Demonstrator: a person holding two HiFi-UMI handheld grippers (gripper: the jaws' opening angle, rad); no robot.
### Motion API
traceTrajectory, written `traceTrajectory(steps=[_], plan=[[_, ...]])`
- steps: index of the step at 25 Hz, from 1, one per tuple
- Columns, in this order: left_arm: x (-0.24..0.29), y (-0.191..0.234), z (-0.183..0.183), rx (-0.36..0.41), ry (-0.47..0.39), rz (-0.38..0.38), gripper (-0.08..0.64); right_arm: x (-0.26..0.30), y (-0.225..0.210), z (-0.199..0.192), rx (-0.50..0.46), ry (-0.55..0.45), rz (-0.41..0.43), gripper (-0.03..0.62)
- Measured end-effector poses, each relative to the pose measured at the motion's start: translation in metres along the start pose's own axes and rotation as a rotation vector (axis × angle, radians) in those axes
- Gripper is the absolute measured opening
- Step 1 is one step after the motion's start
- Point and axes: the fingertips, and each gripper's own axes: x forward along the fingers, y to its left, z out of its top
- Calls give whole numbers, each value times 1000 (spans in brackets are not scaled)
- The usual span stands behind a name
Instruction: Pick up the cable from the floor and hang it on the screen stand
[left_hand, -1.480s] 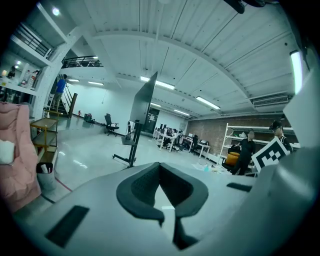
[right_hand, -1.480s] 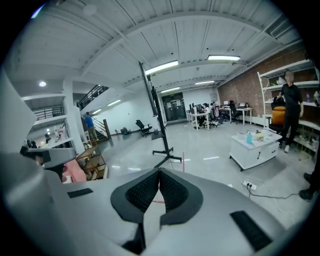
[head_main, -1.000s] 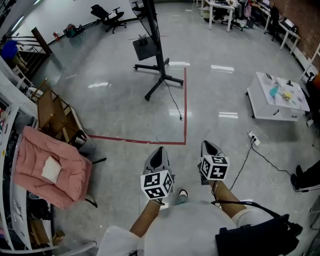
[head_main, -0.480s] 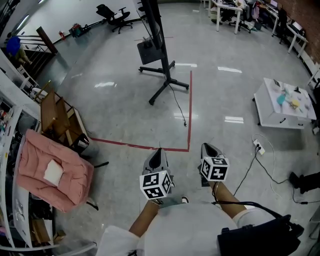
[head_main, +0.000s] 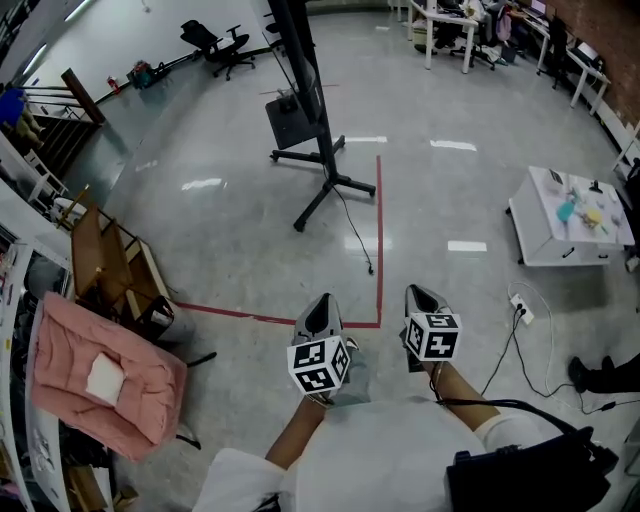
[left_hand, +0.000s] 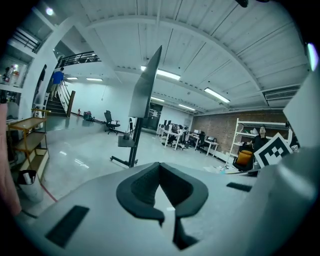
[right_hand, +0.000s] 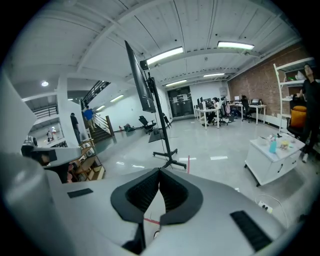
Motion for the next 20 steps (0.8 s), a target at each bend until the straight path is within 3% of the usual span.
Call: traceTrajectory(steps=[10,20], plan=[[121,27,56,9,9,-46,3,104,-9,79,-6,-17,-11,18],[211,56,63,37,91,-56,3,190,-30,110,21,5,-33,18]])
